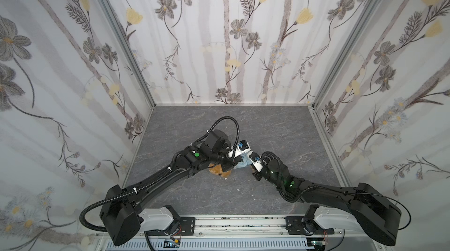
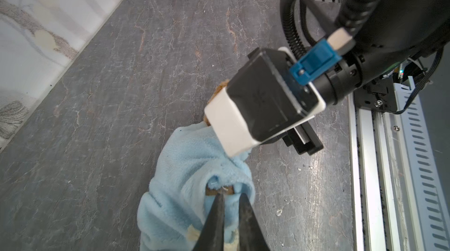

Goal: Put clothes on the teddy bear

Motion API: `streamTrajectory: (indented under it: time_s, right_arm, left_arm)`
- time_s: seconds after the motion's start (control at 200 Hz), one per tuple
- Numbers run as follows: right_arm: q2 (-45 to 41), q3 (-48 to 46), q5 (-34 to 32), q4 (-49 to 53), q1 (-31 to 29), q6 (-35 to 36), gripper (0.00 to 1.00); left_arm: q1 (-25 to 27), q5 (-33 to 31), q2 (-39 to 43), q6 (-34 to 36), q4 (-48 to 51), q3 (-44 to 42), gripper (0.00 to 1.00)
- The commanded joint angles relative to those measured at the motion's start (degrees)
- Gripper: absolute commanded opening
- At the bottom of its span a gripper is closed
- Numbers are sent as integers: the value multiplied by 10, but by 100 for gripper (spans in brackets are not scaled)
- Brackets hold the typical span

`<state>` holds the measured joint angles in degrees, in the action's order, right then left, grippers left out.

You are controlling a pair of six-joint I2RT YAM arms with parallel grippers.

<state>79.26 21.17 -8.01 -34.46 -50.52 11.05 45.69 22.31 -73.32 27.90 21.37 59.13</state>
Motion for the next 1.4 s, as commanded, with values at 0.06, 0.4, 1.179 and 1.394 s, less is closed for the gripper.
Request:
streamTrajectory:
  time_s: [0.06, 0.4, 1.179, 1.394]
  right_arm:
    - [4, 8, 2, -44, 0, 3, 6]
    - [-9, 0, -4, -46, -1, 3, 5]
    - [-16, 0, 43, -80, 18, -60, 3]
    - [-6, -16, 50, -85, 29, -76, 4]
  left_arm:
    - [1, -23, -18, 11, -4, 12, 8]
    - [22, -97, -62, 70, 23, 23, 2]
    - [43, -60, -91, 132, 54, 26, 24]
    - [34, -54, -61, 107, 50, 54, 45]
